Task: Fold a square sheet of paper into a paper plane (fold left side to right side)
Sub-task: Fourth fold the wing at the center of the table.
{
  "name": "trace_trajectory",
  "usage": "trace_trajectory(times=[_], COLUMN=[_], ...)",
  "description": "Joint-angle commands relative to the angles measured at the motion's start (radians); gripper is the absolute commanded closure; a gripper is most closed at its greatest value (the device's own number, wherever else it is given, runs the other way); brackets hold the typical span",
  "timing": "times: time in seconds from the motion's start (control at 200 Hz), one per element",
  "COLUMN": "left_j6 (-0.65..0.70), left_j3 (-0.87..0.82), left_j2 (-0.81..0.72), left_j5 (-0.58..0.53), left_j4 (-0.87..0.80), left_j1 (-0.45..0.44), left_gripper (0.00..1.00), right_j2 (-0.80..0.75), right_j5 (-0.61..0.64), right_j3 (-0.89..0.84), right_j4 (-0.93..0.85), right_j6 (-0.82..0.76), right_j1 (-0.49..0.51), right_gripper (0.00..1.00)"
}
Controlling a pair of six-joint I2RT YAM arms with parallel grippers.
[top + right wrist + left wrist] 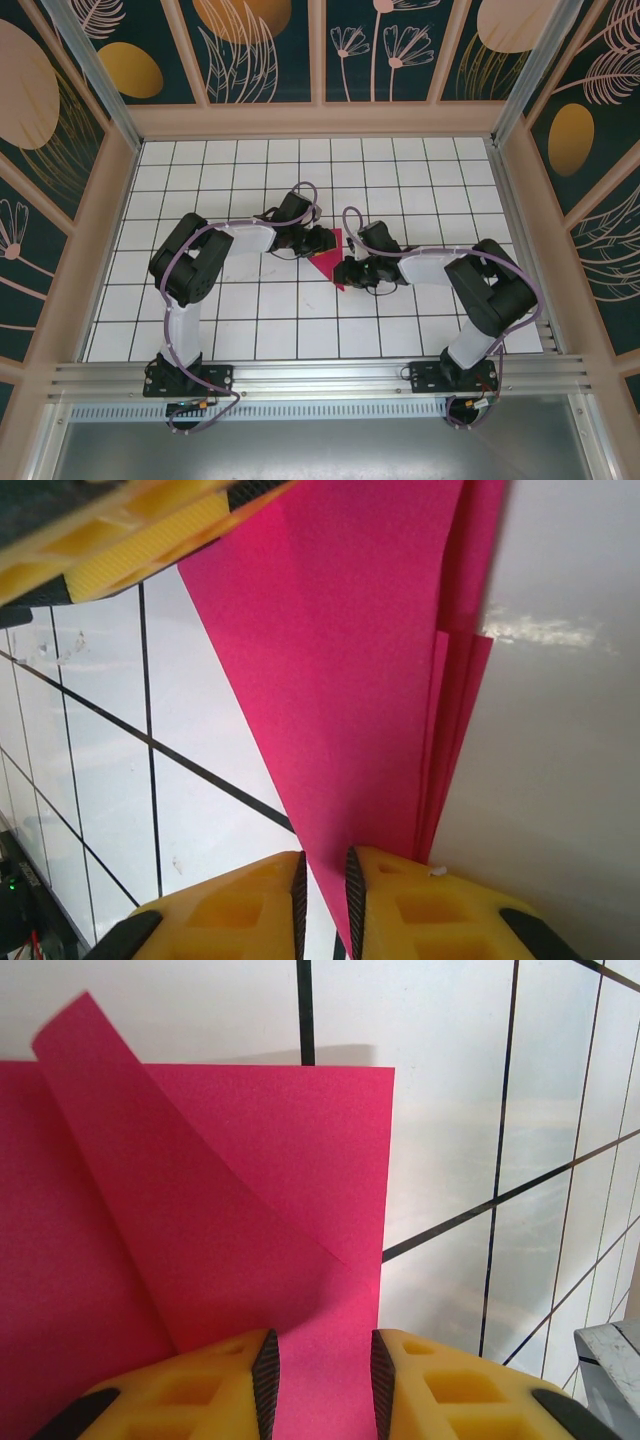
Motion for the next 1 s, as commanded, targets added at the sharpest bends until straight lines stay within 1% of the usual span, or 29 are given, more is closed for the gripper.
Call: trace_trajectory(times=[0.0, 0.145, 0.29, 0.405, 0.54, 0.631, 0.721, 0.991], left_j6=[0.023, 0.022, 0.023, 0.023, 0.021, 0.020, 0.021, 0.018], left_j3=[-0.009, -0.011, -0.009, -0.011, -0.014, -0.014, -0.015, -0.014], left_j2=[0.047, 0.047, 0.047, 0.046, 0.042, 0.039, 0.038, 0.038], left_j5=[-0.078, -0.080, -0.083, -0.083, -0.082, -0.081, -0.082, -0.077], left_j4=[-0.071, -0.072, -0.074, -0.074, -0.071, -0.069, -0.069, -0.066], left_j1=[0.000, 0.001, 0.000, 0.000, 0.000, 0.000, 0.001, 0.000], left_gripper=[0.66, 0.66, 0.66, 0.66, 0.66, 0.66, 0.66, 0.66], right_j2=[-0.021, -0.061, -0.080, -0.124, -0.210, -0.233, -0.209, -0.035], right_j5=[-0.002, -0.001, -0.005, 0.011, -0.012, -0.018, -0.025, 0.000], right_j3=[-0.049, -0.078, -0.084, -0.064, -0.018, 0.008, 0.013, 0.038], right_j4=[-0.153, -0.175, -0.201, -0.206, -0.194, -0.176, -0.132, -0.044], right_j6=[-0.021, -0.020, -0.033, -0.043, -0.043, -0.041, -0.029, -0.020], right_j1=[0.023, 0.026, 0.027, 0.022, -0.013, -0.018, -0.015, 0.007], right_gripper=[0.82, 0.84, 0.84, 0.85, 0.84, 0.84, 0.84, 0.84])
